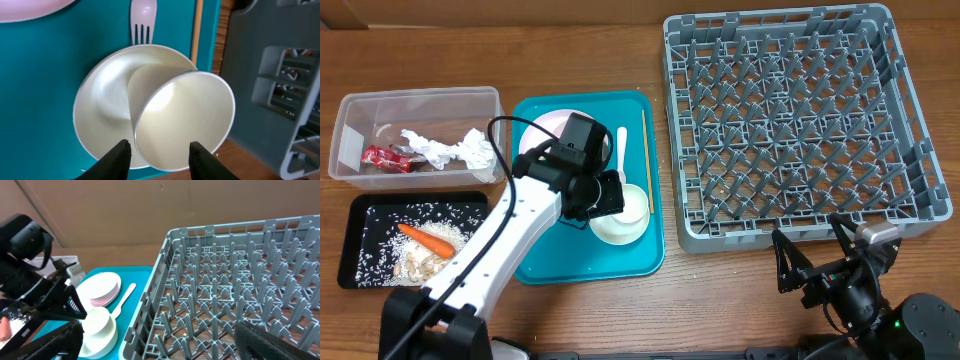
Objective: Sort waste into correct bins and load items into the dishwasher rack
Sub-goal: 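Grasp the white paper cup rim with the left gripper, then lift the cup and hold it sideways toward the right gripper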
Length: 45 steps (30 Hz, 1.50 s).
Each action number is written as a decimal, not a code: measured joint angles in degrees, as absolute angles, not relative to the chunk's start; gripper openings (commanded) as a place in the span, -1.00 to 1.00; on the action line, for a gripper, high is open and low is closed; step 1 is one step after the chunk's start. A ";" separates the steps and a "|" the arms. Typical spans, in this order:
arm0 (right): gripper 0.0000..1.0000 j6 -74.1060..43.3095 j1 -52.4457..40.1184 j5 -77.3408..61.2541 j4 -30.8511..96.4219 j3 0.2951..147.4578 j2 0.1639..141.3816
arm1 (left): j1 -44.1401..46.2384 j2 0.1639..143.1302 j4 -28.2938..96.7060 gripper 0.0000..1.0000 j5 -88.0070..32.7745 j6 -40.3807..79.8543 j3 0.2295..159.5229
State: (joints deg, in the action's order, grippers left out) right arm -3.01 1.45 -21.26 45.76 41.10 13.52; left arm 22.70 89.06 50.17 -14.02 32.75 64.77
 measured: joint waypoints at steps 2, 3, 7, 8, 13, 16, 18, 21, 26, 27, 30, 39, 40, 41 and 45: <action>1.00 -3.01 1.45 -21.45 45.78 41.10 13.52 | 22.70 89.89 50.04 -0.21 -13.82 32.95 64.75; 1.00 -3.01 1.45 -21.56 45.82 41.10 13.52 | 22.70 90.32 49.91 -0.21 -13.78 32.99 64.75; 1.00 -3.05 1.45 -21.67 45.91 41.10 13.52 | 22.70 91.74 49.65 -0.20 -13.61 33.17 64.75; 1.00 -3.05 1.45 -21.69 45.91 41.10 13.52 | 22.70 92.03 49.65 -0.20 -13.61 33.15 64.75; 1.00 -3.03 1.45 -21.71 45.89 41.10 13.52 | 22.70 92.66 49.63 -0.21 -13.39 33.17 64.73; 1.00 -3.03 1.45 -21.74 45.87 41.10 13.52 | 22.70 93.30 49.56 -0.35 -12.93 33.32 64.71; 1.00 -3.05 1.45 -21.76 45.87 41.10 13.52 | 22.70 94.02 49.50 -0.53 -12.75 33.69 64.71; 1.00 -3.01 1.45 -21.91 45.87 41.10 13.52 | 22.70 95.31 49.45 -0.92 -12.38 34.33 64.64; 1.00 -3.05 1.45 -22.09 45.87 41.10 13.52 | 22.70 95.81 49.43 -0.92 -12.21 34.59 64.38; 1.00 -3.03 1.45 -22.09 45.87 41.10 13.52 | 22.70 95.81 49.43 -0.92 -12.27 34.59 64.38; 1.00 -3.03 1.45 -22.09 45.89 41.10 13.52 | 22.70 95.81 49.60 -0.92 -12.38 34.59 64.40; 1.00 -3.03 1.45 -23.40 45.84 41.10 13.52 | 21.63 95.26 59.05 -0.92 -12.38 33.50 72.12; 1.00 -3.05 1.45 -23.59 45.91 41.10 13.52 | 21.39 95.02 60.49 -0.92 -12.34 32.88 73.52; 1.00 -3.03 1.45 -24.05 45.91 41.10 13.52 | 21.17 94.72 61.93 -0.92 -12.36 32.23 75.07; 1.00 -3.05 1.45 -27.55 47.03 41.10 13.52 | 19.09 93.49 68.51 -0.92 -12.95 28.05 81.73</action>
State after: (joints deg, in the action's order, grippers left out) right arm -3.05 1.45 -27.55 47.03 41.10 13.52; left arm 19.09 93.49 68.51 -12.95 28.05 81.73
